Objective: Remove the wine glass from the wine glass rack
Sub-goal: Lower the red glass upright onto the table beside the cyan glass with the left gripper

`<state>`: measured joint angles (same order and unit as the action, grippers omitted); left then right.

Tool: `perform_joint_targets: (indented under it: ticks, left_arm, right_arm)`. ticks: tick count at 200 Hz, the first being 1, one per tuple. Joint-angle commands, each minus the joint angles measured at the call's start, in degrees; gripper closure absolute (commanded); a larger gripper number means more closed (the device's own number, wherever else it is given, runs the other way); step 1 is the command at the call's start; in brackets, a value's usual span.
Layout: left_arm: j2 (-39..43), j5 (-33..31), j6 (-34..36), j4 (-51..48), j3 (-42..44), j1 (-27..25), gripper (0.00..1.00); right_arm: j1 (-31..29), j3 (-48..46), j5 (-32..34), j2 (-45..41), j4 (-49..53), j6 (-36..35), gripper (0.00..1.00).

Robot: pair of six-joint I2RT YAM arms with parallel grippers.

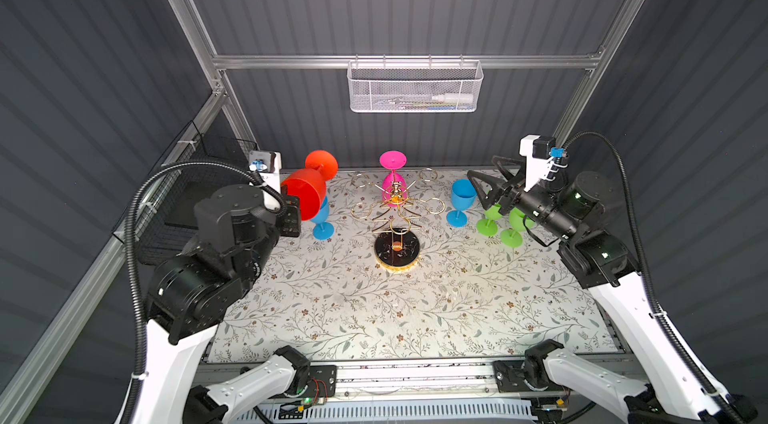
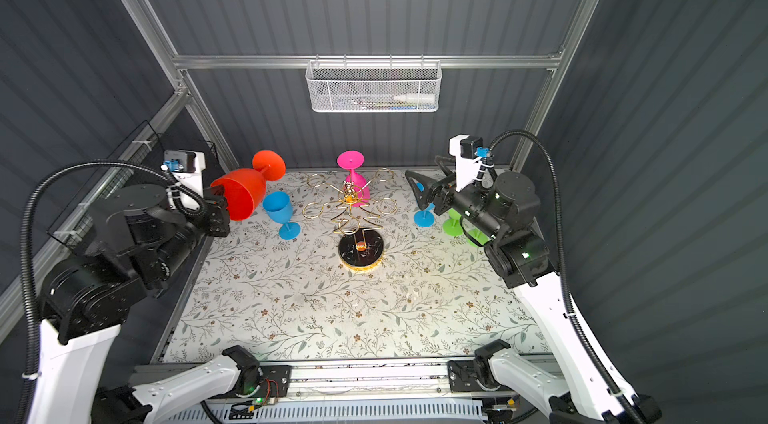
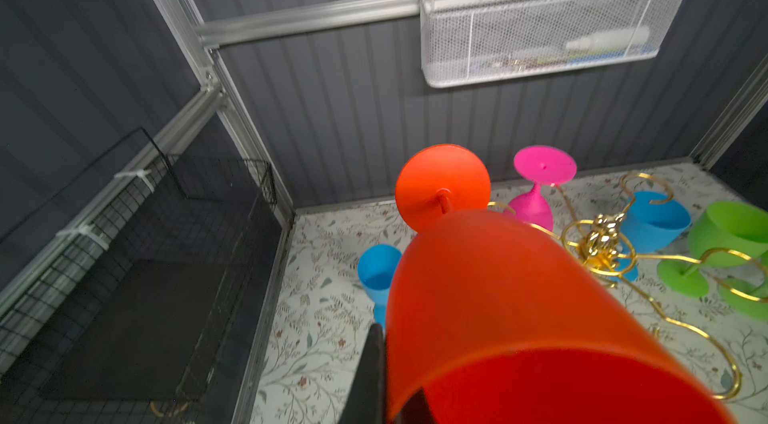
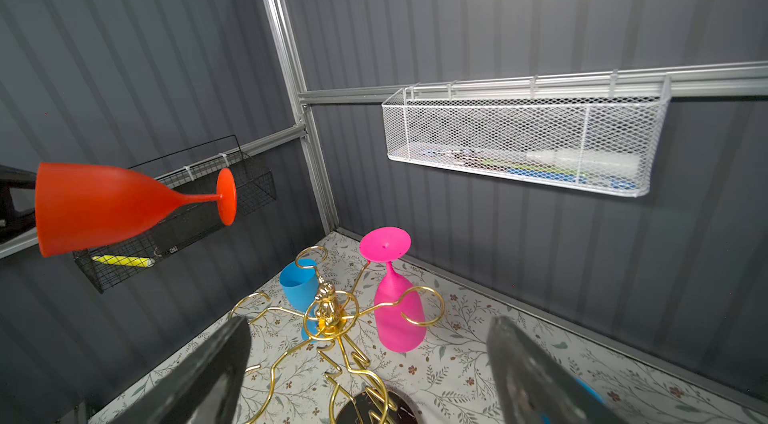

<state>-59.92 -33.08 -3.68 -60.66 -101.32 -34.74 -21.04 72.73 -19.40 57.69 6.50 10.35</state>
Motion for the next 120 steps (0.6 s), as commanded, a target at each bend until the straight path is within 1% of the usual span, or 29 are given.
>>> perform_joint_targets:
  ticks: [1, 20, 28, 36, 44, 56, 65, 72, 75, 79, 98, 120]
  left_arm:
    - [-3.84, -0.45, -5.51, -11.18, -0.75, 0.11, 1.00]
    - [-5.60, 1.38, -6.72, -13.67, -1.11, 1.23, 1.00]
    - [-6.27, 2.53, -6.83, -14.71, -1.32, 2.57, 1.00]
    - [-6.98, 4.66, -6.50, -15.61, -1.27, 5.10, 1.00]
    - [-7.59, 9.30, -5.47, -15.96, -0.71, 9.18, 1.00]
    - [-8.65, 18.76, -3.58, -15.68, 1.08, 15.56, 1.00]
    - [-9.67, 24.24, -2.66, -15.45, 2.92, 18.60, 1.00]
    - [-10.64, 26.91, -2.15, -15.37, 4.24, 20.19, 1.00]
    - [-10.98, 27.76, -1.96, -15.33, 4.84, 20.64, 1.00]
    - [-11.36, 28.66, -1.75, -15.06, 5.60, 21.11, 1.00]
    - [-12.37, 32.79, -1.35, -12.90, 8.35, 22.40, 1.00]
    - [-14.29, 34.86, -1.08, -11.03, 10.52, 22.52, 1.00]
  right_arm:
    - [1.14, 0.65, 2.17, -0.26, 3.10, 1.93, 0.09]
    - [2.11, 0.75, 1.61, -0.30, 4.63, 2.75, 0.08]
    - [2.46, 0.62, 1.31, -0.38, 5.11, 3.00, 0.08]
    - [2.79, 0.43, 1.06, -0.55, 5.44, 3.29, 0.08]
    - [3.14, 0.14, 0.77, -0.65, 5.62, 3.58, 0.08]
    - [3.61, -0.49, 0.75, -0.86, 5.71, 3.95, 0.08]
    - [4.00, -0.86, 0.74, -1.04, 5.70, 4.30, 0.08]
    - [4.32, -1.07, 0.72, -1.09, 5.92, 4.51, 0.08]
    - [4.45, -1.06, -0.89, -1.09, 5.99, 4.50, 0.08]
    - [4.63, -1.09, -1.47, -1.17, 6.22, 4.59, 0.07]
    - [5.28, -1.17, -1.45, -1.52, 7.71, 4.02, 0.07]
    - [6.13, -2.00, -1.37, -2.12, 8.13, 3.96, 0.07]
